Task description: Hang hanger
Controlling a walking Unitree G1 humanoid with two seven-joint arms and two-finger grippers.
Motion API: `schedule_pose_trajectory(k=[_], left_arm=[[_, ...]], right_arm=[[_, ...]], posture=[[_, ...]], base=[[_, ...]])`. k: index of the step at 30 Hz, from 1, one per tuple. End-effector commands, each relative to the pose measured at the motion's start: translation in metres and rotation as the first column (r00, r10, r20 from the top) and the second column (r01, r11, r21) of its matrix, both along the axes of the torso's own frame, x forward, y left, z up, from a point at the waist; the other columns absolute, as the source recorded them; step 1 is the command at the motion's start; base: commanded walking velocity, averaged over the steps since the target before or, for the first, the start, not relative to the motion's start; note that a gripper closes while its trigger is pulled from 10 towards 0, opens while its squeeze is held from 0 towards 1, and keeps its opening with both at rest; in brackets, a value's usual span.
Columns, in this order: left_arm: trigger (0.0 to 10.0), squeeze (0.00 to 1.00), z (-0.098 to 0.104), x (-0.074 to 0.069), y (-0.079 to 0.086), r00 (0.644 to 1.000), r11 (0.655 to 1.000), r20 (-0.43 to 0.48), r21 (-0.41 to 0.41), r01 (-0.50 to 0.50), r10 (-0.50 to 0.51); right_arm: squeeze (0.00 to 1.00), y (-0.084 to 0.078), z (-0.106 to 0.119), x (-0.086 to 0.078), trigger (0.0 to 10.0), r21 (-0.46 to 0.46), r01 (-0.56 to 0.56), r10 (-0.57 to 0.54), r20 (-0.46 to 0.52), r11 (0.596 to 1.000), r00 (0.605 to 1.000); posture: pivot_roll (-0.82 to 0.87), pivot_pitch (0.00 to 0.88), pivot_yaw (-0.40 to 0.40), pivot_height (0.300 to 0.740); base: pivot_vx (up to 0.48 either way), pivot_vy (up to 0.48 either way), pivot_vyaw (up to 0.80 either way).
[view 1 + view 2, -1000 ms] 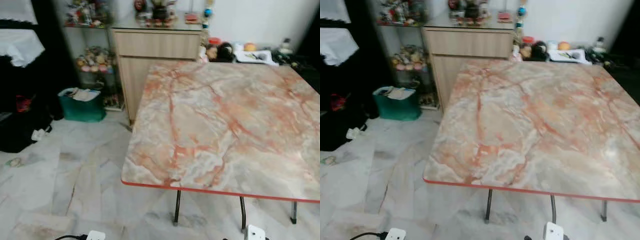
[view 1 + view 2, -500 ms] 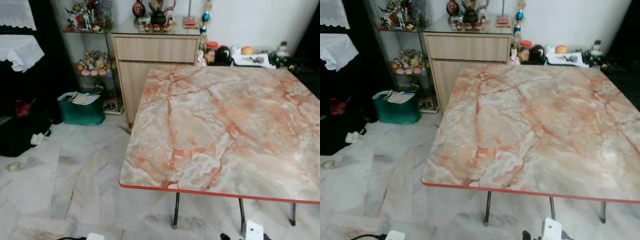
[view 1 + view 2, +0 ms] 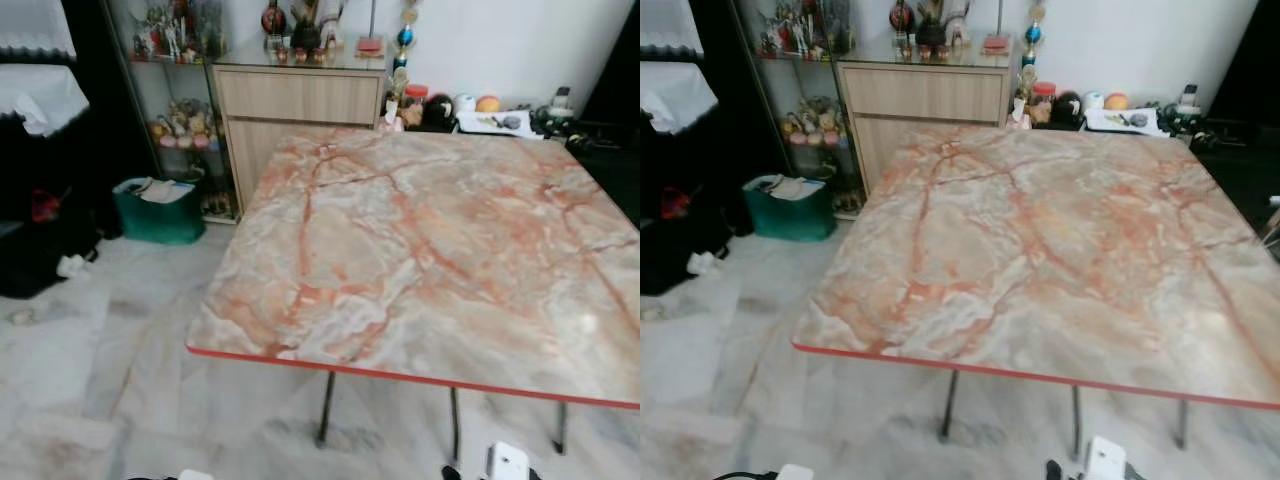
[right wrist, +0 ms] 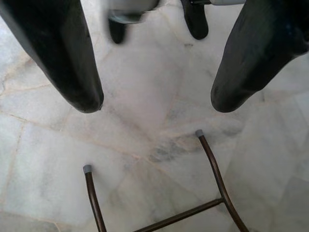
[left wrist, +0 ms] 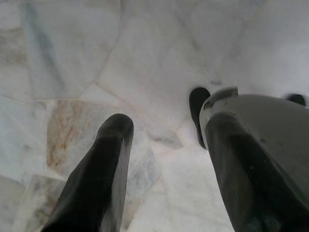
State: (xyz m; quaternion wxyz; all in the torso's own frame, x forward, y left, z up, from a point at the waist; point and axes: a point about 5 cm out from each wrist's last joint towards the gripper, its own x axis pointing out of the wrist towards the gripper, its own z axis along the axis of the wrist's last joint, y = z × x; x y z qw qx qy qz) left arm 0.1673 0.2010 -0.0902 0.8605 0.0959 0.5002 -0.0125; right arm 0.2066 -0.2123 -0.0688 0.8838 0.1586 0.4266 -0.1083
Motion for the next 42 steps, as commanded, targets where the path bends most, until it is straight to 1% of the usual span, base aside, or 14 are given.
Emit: schedule_pose_trajectory(k=[1,16,21,23,25,28,37,42], left_arm=[[10.0,0.0,0.0,0.002,-0.003,1.0,1.0,-0.002,0.003,0.013,-0.013],[10.0,0.0,0.0,0.003,-0.005,1.0,1.0,-0.001,0.002,0.013,-0.013],[10.0,0.0,0.0,0.0,0.003,1.0,1.0,-0.008,0.009,0.013,-0.013],[10.0,0.0,0.0,-0.005,0.013,1.0,1.0,-0.015,0.018,0.009,-0.008],[10.0,0.0,0.0,-0.008,0.019,1.0,1.0,-0.022,0.024,0.007,-0.007],[10.0,0.0,0.0,-0.011,0.023,1.0,1.0,-0.029,0.028,0.011,-0.01],[10.0,0.0,-0.003,-0.019,0.024,0.999,0.999,-0.044,0.031,0.017,-0.016],[10.0,0.0,-0.005,-0.023,0.019,0.998,0.999,-0.055,0.025,0.027,-0.025]], right_arm=[[0.0,-0.005,-0.001,-0.004,10.0,-0.009,0.015,-0.015,-0.012,1.0,1.0],[0.0,-0.003,-0.002,-0.005,10.0,-0.005,0.026,-0.026,-0.011,1.0,1.0],[0.0,-0.003,-0.003,-0.006,10.0,-0.005,0.029,-0.029,-0.013,1.0,0.999],[0.0,-0.002,-0.003,-0.007,10.0,-0.005,0.029,-0.029,-0.015,1.0,0.999],[0.0,-0.002,-0.004,-0.007,10.0,-0.005,0.026,-0.027,-0.017,1.0,1.0],[0.0,-0.002,-0.004,-0.008,10.0,-0.004,0.029,-0.029,-0.017,1.0,0.999],[0.0,-0.001,-0.006,-0.011,10.0,-0.004,0.032,-0.032,-0.025,0.999,0.999],[0.0,-0.001,-0.007,-0.013,10.0,-0.006,0.038,-0.038,-0.029,0.999,0.999]], posture=[[0.09,0.0,0.027,0.74],[0.07,0.0,0.044,0.74],[0.07,0.0,0.047,0.74],[0.07,0.0,0.051,0.74],[0.06,0.0,0.054,0.74],[0.06,0.0,0.06,0.74],[0.04,0.0,0.065,0.74],[0.04,0.0,0.068,0.74]], base=[[0.0,-0.345,0.0],[0.0,-0.346,0.0],[0.0,-0.346,0.0],[0.0,-0.347,0.0],[0.0,-0.345,0.0],[0.0,-0.345,0.0],[0.0,-0.345,0.0],[0.0,-0.345,0.0]])
